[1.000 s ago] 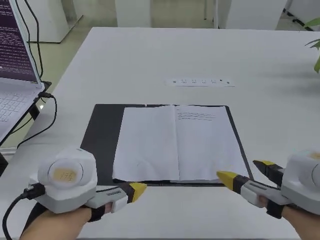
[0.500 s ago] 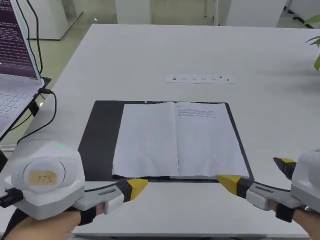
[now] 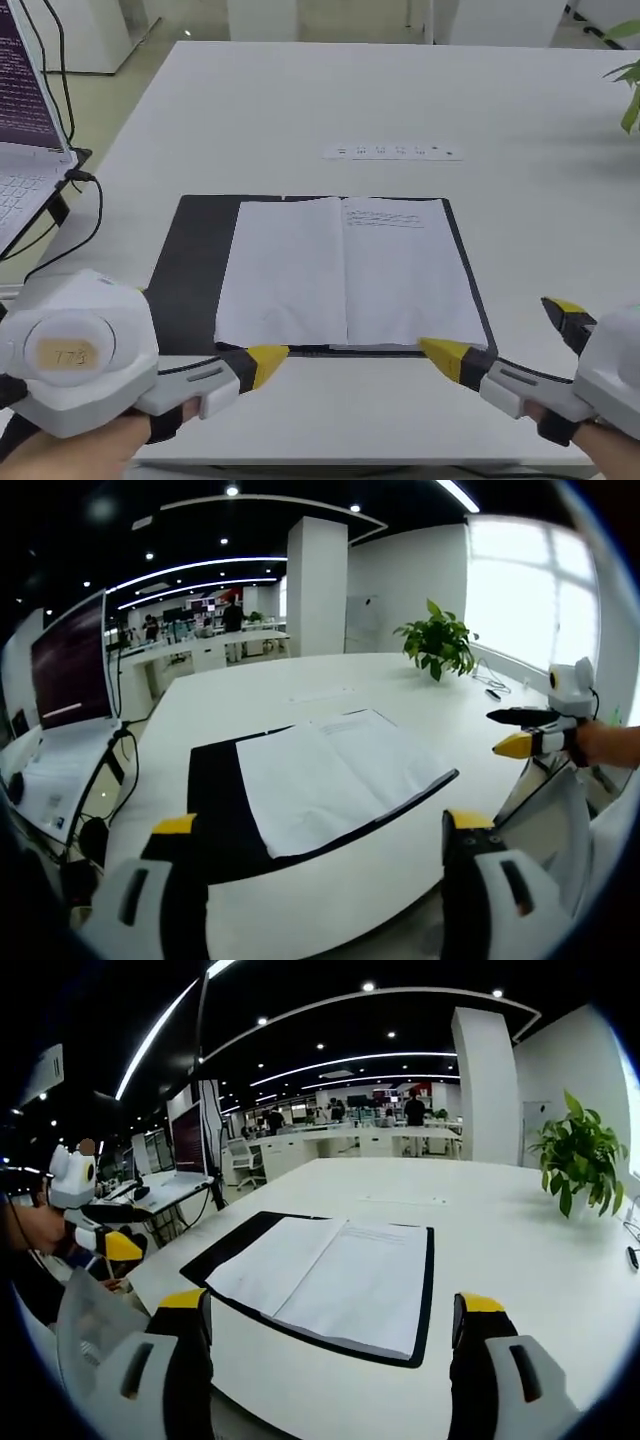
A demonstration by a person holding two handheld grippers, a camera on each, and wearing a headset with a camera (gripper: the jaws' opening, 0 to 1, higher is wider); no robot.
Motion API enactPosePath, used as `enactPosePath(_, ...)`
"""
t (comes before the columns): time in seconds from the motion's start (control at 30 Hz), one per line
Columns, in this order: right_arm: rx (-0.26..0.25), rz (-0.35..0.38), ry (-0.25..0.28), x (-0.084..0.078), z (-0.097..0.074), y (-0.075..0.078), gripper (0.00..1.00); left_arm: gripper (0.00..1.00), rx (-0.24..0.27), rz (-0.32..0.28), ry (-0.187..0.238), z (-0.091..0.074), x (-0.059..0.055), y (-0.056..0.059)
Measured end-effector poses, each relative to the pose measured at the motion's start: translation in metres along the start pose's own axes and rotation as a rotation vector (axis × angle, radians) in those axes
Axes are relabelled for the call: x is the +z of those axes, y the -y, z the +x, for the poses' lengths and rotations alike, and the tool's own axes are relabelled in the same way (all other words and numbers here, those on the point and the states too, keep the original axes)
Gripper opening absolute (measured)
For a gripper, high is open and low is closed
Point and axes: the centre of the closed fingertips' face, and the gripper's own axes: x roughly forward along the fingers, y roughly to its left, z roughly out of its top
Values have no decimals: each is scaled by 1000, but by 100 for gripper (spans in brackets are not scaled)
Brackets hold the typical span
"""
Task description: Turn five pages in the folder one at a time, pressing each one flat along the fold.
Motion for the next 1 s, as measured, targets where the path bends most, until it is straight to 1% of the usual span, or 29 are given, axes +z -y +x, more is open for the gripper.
enactPosePath(0.1, 9, -9, -10, -3, 1, -2, 100, 99, 1, 10, -15, 6, -5, 1)
enactPosePath(0.13, 12, -12, -14, -5, 1, -2, 100, 99, -1, 19, -35, 8, -9, 3)
enactPosePath(0.17, 15, -11, -15, -5, 1, -2, 100, 97, -2, 21, -45, 11, -11, 4)
enactPosePath(0.2, 16, -6, -17, -7, 2, -2, 100, 97, -4, 24, -62, 13, -13, 7)
enactPosePath(0.3, 23, -3, -19, -9, 2, -4, 100, 98, -25, 22, -74, 22, -15, 15)
enactPosePath(0.47, 38, 13, -20, -12, 1, -7, 100, 94, -72, 60, -109, 47, -18, 31)
enactPosePath(0.53, 45, 21, -21, -14, -1, -8, 99, 92, -87, 57, -107, 57, -17, 39)
enactPosePath(0.57, 48, 23, -19, -14, -3, -10, 99, 91, -106, 67, -112, 63, -17, 44)
enactPosePath(0.63, 53, 24, -15, -14, -4, -11, 98, 89, -117, 82, -116, 71, -17, 50)
enactPosePath(0.7, 52, 23, -14, -15, -5, -11, 98, 88, -138, 101, -121, 81, -17, 59)
enactPosePath(0.8, 51, 32, -11, -15, -6, -10, 97, 85, -163, 128, -113, 93, -14, 70)
enactPosePath(0.83, 53, 34, -8, -15, -6, -9, 96, 84, -172, 135, -118, 97, -14, 74)
enactPosePath(0.87, 53, 35, -5, -14, -7, -8, 96, 84, -181, 139, -115, 103, -14, 77)
enactPosePath(1.0, 51, 36, -3, -14, -7, -5, 94, 81, -214, 163, -110, 120, -12, 92)
